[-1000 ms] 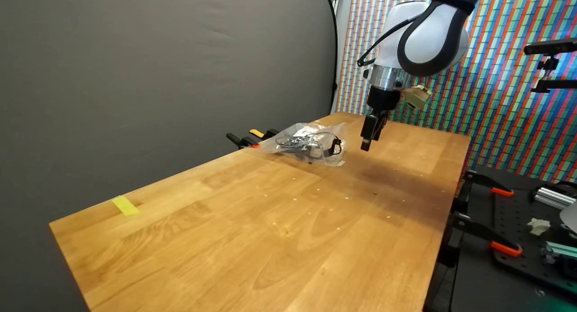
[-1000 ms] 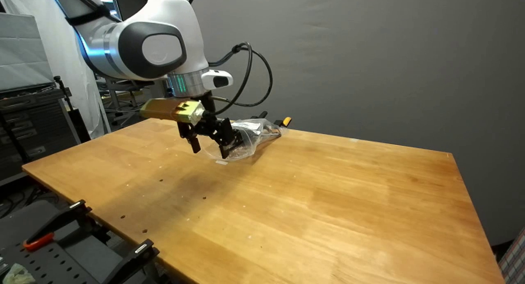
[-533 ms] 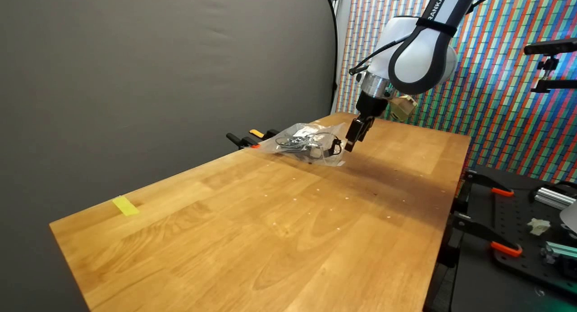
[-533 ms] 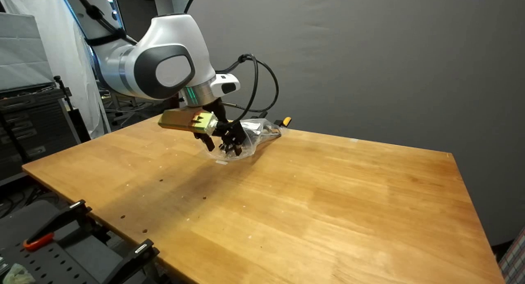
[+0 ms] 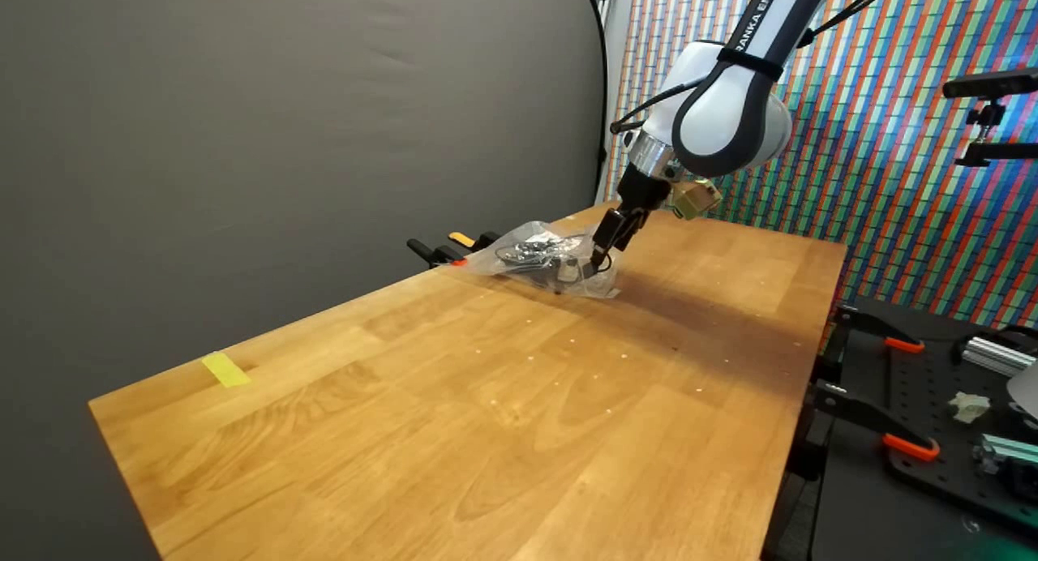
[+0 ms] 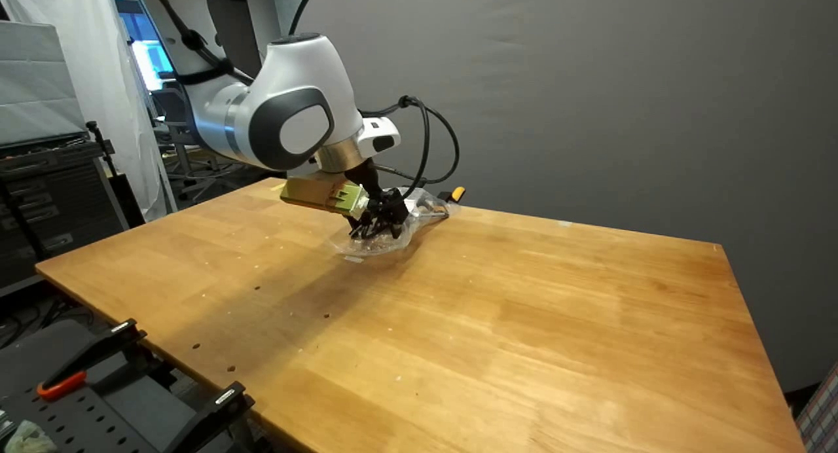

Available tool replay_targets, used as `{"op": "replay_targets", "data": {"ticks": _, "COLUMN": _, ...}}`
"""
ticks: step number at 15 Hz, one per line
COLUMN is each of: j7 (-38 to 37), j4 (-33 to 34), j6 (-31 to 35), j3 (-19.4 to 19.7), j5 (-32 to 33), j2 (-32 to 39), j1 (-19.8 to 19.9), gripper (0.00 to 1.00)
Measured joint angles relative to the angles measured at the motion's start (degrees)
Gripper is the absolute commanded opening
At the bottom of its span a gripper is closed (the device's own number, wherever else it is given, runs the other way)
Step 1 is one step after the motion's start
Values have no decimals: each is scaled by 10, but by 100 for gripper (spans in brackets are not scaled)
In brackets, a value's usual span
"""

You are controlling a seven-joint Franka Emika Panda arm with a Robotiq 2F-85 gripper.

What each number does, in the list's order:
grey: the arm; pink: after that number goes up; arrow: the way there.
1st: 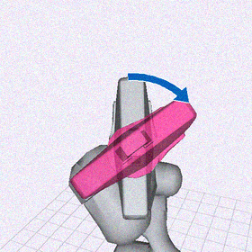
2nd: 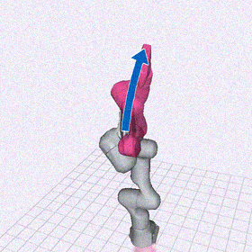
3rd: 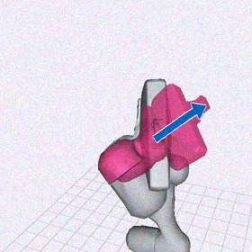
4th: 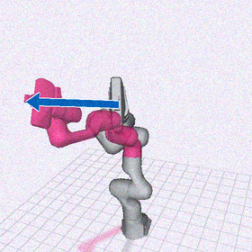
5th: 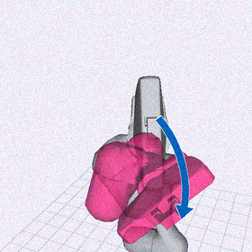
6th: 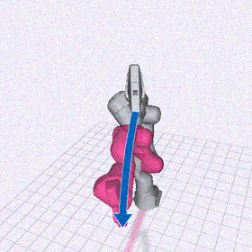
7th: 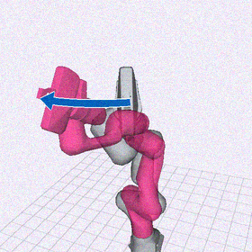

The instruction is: Take the black object out of the plastic and put it on the table

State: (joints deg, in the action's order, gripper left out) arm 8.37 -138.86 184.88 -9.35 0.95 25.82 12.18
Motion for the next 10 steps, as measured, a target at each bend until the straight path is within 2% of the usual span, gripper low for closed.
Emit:
{"op": "replay_targets", "data": {"ticks": 6, "j7": -2, "j4": 40, "j6": 12, "j3": -80, "j5": 0, "j2": 33, "j1": 82, "gripper": 99}}
{"op": "replay_targets", "data": {"ticks": 7, "j7": -3, "j4": 45, "j6": 12, "j3": -92, "j5": 0, "j2": 36, "j1": 94, "gripper": 74}}
{"op": "replay_targets", "data": {"ticks": 8, "j7": -3, "j4": 48, "j6": 12, "j3": -102, "j5": 0, "j2": 39, "j1": 103, "gripper": 74}}
{"op": "replay_targets", "data": {"ticks": 10, "j7": -4, "j4": 53, "j6": 12, "j3": -117, "j5": 0, "j2": 43, "j1": 119, "gripper": 60}}
